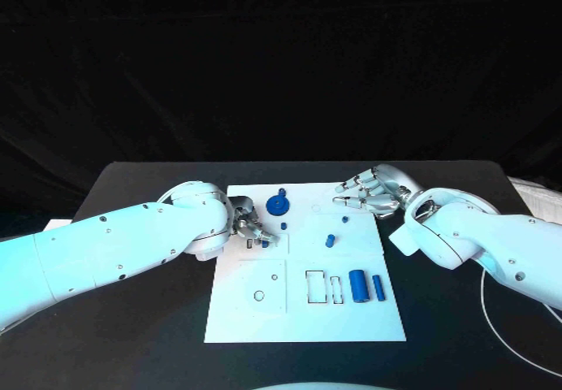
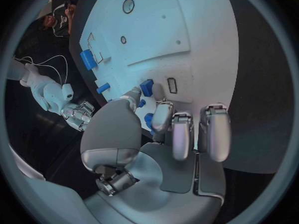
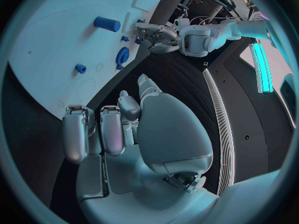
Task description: Assemble the parts on the task board
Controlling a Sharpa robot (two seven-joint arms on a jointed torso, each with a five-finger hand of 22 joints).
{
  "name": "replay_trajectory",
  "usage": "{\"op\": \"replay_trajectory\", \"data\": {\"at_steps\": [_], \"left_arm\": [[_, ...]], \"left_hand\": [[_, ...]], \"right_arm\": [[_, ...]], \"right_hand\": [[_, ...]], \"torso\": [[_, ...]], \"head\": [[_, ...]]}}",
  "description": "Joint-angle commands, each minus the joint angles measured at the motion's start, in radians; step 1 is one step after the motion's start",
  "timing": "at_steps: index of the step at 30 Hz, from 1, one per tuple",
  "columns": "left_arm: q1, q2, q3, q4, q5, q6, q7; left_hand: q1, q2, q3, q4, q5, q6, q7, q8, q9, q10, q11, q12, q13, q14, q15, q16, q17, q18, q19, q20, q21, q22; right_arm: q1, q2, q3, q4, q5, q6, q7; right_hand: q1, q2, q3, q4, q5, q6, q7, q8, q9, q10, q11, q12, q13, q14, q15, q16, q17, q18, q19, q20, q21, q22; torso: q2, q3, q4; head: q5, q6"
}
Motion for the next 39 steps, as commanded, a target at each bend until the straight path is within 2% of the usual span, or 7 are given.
{"op": "replay_trajectory", "data": {"at_steps": [1,9,13,18,22,27,39], "left_arm": [[-0.006,-0.009,0.004,0.011,0.011,-0.002,-0.014],[0.021,-0.040,0.041,0.036,0.090,-0.053,-0.011],[0.058,-0.055,0.053,0.022,0.139,-0.051,-0.012],[0.113,-0.063,0.059,-0.035,0.162,0.019,-0.014],[0.133,-0.053,0.059,-0.091,0.168,0.058,-0.010],[0.141,-0.012,0.054,-0.170,0.147,0.078,-0.003],[0.135,0.061,0.035,-0.283,0.099,0.136,-0.004]], "left_hand": [[-0.003,0.008,-0.004,0.000,0.002,0.003,0.004,0.005,0.001,0.006,-0.002,0.003,0.000,0.105,-0.006,0.003,0.263,-0.015,0.062,-0.007,0.003,0.169],[0.010,0.017,-0.068,0.010,0.000,-0.019,0.012,-0.010,-0.002,-0.027,0.005,-0.040,-0.047,0.105,-0.002,0.003,0.263,-0.010,0.052,-0.005,-0.013,0.151],[0.010,0.024,-0.131,0.013,-0.002,-0.057,0.029,-0.031,-0.006,-0.097,0.020,-0.127,-0.144,0.105,0.009,0.003,0.263,-0.001,0.035,0.004,-0.042,0.118],[0.103,0.042,-0.163,0.002,0.000,-0.114,0.060,-0.088,-0.041,-0.173,0.047,-0.213,-0.240,0.105,0.031,0.003,0.263,0.009,0.013,0.024,-0.080,0.077],[0.143,0.053,-0.177,0.008,0.000,-0.132,0.078,-0.131,-0.082,-0.188,0.063,-0.226,-0.259,0.105,0.045,0.003,0.263,0.012,0.008,0.038,-0.091,0.068],[0.156,0.067,-0.184,0.011,-0.001,-0.122,0.080,-0.141,-0.101,-0.179,0.064,-0.215,-0.252,0.105,0.048,0.003,0.263,0.010,0.013,0.042,-0.084,0.077],[0.150,0.083,-0.222,0.013,-0.002,-0.074,0.068,-0.139,-0.128,-0.143,0.055,-0.177,-0.220,0.105,0.041,0.003,0.263,0.005,0.027,0.038,-0.065,0.101]], "right_arm": [[-0.001,0.002,0.000,-0.001,-0.001,-0.001,0.005],[-0.002,0.003,0.000,-0.009,0.003,-0.004,0.007],[-0.003,0.006,0.000,-0.013,0.005,-0.003,0.007],[-0.004,0.009,0.000,-0.016,0.005,-0.003,0.006],[-0.005,0.010,-0.001,-0.018,0.005,-0.003,0.006],[-0.007,0.013,-0.001,-0.019,0.006,-0.001,0.007],[-0.010,0.015,-0.001,-0.015,0.006,0.001,0.009]], "right_hand": [[-0.001,0.003,-0.006,0.002,0.005,0.005,-0.002,0.002,0.001,-0.009,0.000,-0.007,-0.002,0.041,-0.003,-0.006,-0.002,0.017,-0.009,0.001,-0.006,0.009],[-0.002,0.003,-0.007,0.003,0.006,0.005,-0.002,0.002,0.001,-0.010,0.000,-0.008,-0.003,0.041,-0.003,-0.006,-0.002,0.017,-0.010,0.001,-0.007,0.008],[-0.003,0.003,-0.008,0.003,0.007,0.005,-0.002,0.002,0.001,-0.010,0.000,-0.007,-0.003,0.041,-0.003,-0.006,-0.002,0.017,-0.010,0.001,-0.007,0.008],[-0.003,0.003,-0.008,0.003,0.007,0.005,-0.002,0.002,0.001,-0.010,0.000,-0.007,-0.003,0.041,-0.003,-0.006,-0.002,0.017,-0.010,0.001,-0.007,0.008],[-0.003,0.003,-0.008,0.003,0.007,0.005,-0.002,0.002,0.001,-0.010,0.000,-0.007,-0.003,0.041,-0.003,-0.006,-0.002,0.017,-0.010,0.001,-0.007,0.008],[-0.004,0.004,-0.009,0.004,0.008,0.005,-0.002,0.002,0.001,-0.010,0.000,-0.007,-0.003,0.041,-0.003,-0.006,-0.002,0.017,-0.010,0.001,-0.007,0.008],[-0.004,0.006,-0.010,0.004,0.011,0.005,-0.002,0.002,0.000,-0.010,0.000,-0.006,-0.003,0.041,-0.003,-0.006,-0.001,0.017,-0.009,0.001,-0.007,0.008]], "torso": [[-0.001,0.0004,-0.0001],[-0.002,0.0008,0.0013],[-0.001,0.0014,0.0003],[0.000,0.0013,0.0005],[0.000,0.0013,0.0010],[0.002,-0.0014,0.0001],[0.005,-0.0042,-0.0017]], "head": [[0.002,0.001],[0.003,0.006],[0.007,0.013],[0.008,0.016],[0.012,0.017],[0.013,0.017],[0.020,0.015]]}}
